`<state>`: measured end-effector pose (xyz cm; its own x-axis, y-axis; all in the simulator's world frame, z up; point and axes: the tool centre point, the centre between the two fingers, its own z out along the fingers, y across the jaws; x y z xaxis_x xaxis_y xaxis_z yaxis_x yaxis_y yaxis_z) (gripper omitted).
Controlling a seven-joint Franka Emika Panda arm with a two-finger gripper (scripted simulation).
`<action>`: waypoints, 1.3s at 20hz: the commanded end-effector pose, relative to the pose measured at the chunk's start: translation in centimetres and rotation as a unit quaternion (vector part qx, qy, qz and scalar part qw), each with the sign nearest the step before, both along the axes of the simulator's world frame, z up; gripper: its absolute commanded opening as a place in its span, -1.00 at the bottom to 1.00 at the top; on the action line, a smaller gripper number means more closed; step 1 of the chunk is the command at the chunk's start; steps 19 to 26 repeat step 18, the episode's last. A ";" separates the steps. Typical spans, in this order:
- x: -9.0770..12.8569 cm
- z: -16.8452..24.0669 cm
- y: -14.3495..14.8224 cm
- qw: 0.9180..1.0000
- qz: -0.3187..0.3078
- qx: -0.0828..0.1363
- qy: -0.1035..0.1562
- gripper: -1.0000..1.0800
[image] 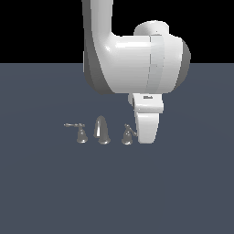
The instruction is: Turn on the faucet by rotating a designated handle.
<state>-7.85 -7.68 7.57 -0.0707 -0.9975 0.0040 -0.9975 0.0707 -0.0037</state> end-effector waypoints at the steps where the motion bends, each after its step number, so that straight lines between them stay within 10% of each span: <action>1: -0.5 0.1 2.2 1.000 0.011 0.002 0.001 -1.00; 26: 0.5 0.1 8.0 1.000 0.013 0.002 0.002 -1.00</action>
